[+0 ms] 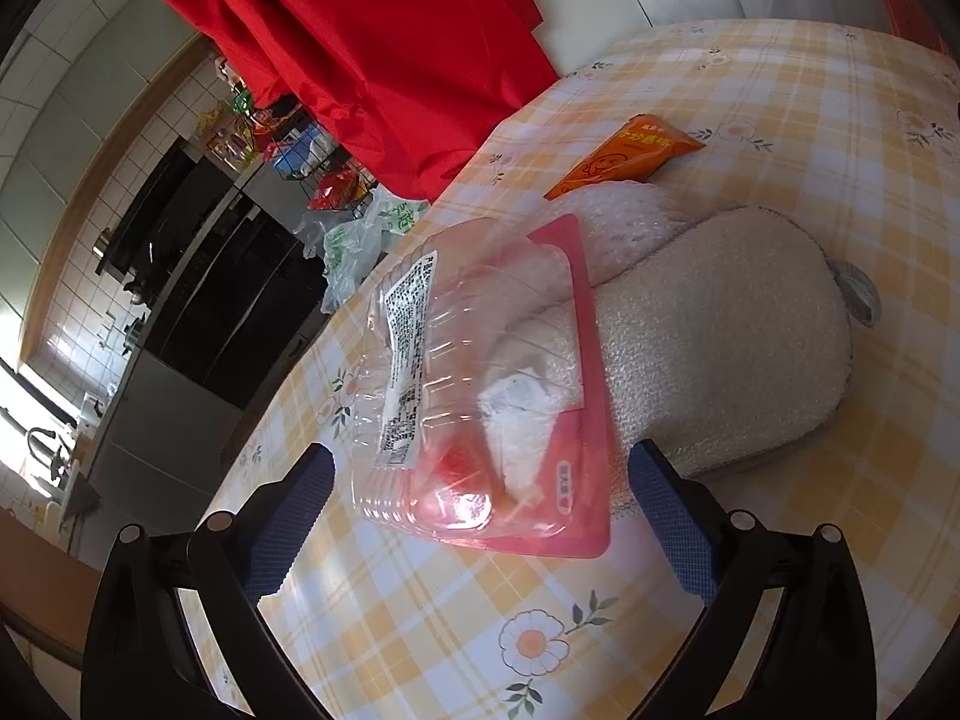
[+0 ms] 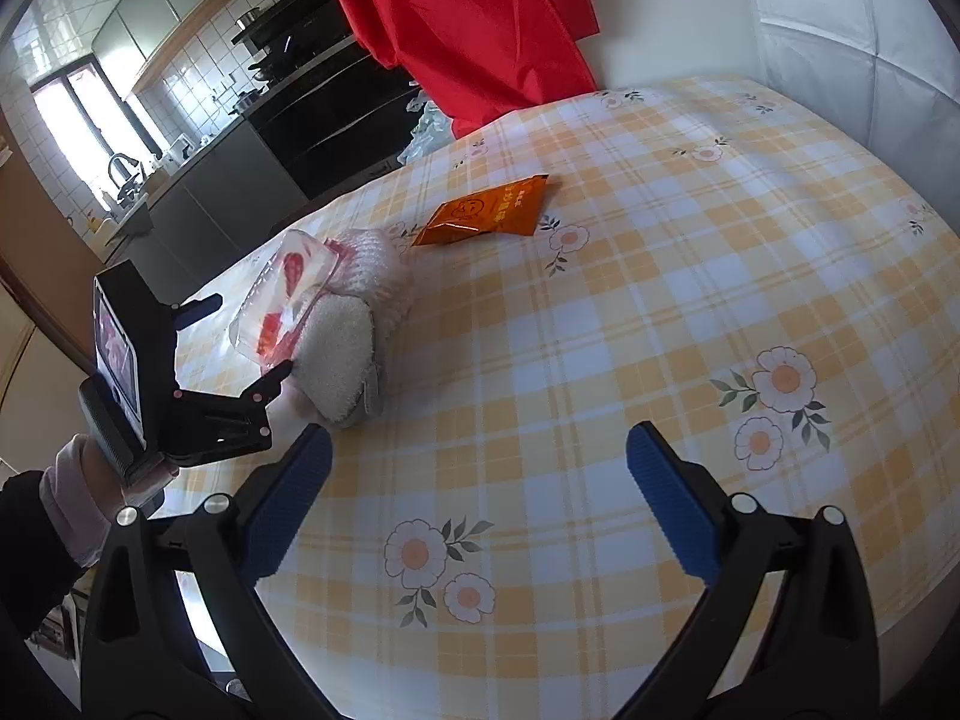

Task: Collect trash
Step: 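Move the left tool to the pink-labelled clear container and grasp it, then grasp the white foam net sleeve with the right tool while the left tool holds the container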

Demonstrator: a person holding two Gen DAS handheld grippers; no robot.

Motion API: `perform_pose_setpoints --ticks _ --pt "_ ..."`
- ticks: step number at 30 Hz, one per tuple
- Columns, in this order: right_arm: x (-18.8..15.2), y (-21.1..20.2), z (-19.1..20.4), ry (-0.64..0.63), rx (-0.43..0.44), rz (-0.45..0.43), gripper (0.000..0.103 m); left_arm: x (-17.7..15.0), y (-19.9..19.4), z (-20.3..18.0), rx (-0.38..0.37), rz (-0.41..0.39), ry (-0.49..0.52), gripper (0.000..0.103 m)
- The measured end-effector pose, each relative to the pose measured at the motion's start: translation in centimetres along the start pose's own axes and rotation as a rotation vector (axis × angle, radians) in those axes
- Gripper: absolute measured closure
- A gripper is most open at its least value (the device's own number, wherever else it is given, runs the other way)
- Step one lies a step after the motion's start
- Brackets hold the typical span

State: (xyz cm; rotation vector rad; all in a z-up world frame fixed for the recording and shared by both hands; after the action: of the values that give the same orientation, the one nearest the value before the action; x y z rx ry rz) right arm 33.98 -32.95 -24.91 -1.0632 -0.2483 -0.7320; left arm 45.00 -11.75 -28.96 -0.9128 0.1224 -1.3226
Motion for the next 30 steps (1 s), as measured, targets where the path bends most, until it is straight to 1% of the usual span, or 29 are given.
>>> perform_pose_setpoints --ticks 2,3,4,6,8,10,16,21,23,25,26,27,28,30 --pt "0.0 0.1 0.3 -0.006 0.001 0.006 0.006 0.1 0.3 0.2 -0.026 0.004 -0.011 0.018" --pt "0.0 0.2 0.5 -0.010 0.001 0.008 0.006 0.1 0.4 0.2 -0.040 0.004 -0.011 0.029" --pt "0.0 0.2 0.7 -0.014 0.002 0.009 0.006 0.0 0.4 0.2 -0.053 0.002 -0.009 0.034" --pt "0.1 0.3 1.0 -0.020 0.002 0.010 0.006 -0.1 0.2 0.2 -0.068 -0.009 -0.011 0.035" --pt "0.2 0.3 1.2 -0.027 0.003 0.011 0.006 -0.4 -0.5 0.7 -0.097 -0.037 -0.048 0.036" --pt "0.4 0.4 1.6 -0.042 0.004 0.013 0.006 -0.6 -1.3 1.4 -0.132 -0.057 -0.109 0.037" --pt "0.9 2.1 4.1 -0.135 0.018 0.039 0.006 -2.7 -4.1 5.4 -0.185 -0.102 -0.390 0.037" --pt "1.3 5.3 7.2 -0.239 0.065 0.073 0.006 -5.2 -7.0 8.1 -0.186 -0.131 -0.587 0.037" --pt "1.4 7.0 8.2 -0.254 0.088 0.099 0.007 -6.2 -8.3 8.6 -0.187 -0.143 -0.651 0.037" --pt "1.6 8.9 9.0 -0.256 0.083 0.119 0.008 -7.3 -9.6 9.0 -0.180 -0.152 -0.703 0.037" --pt "1.8 9.7 9.2 -0.254 0.073 0.127 0.010 -7.9 -10.3 9.1 -0.180 -0.153 -0.731 0.037" --pt "1.9 10.7 9.3 -0.246 0.060 0.135 0.015 -8.4 -10.9 9.0 -0.179 -0.154 -0.753 0.037" --pt "2.0 11.4 9.4 -0.235 0.057 0.147 0.017 -8.8 -11.4 9.1 -0.178 -0.155 -0.765 0.037" --pt "2.1 12.8 9.4 -0.192 0.053 0.172 0.017 -9.7 -12.7 8.7 -0.156 -0.152 -0.778 0.037"
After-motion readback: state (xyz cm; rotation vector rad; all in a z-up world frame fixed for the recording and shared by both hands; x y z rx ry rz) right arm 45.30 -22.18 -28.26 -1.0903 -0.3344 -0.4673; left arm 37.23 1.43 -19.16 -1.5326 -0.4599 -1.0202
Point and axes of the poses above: each gripper's, at about its wrist camera, not at the fingertips, and y roughly the way its jaws point, z to its left, x to its top, the point moved 5 cm from there along y, roughly the way its jaws point, and after that the axes turned 10 degrees about y, right-handed, at the moved point
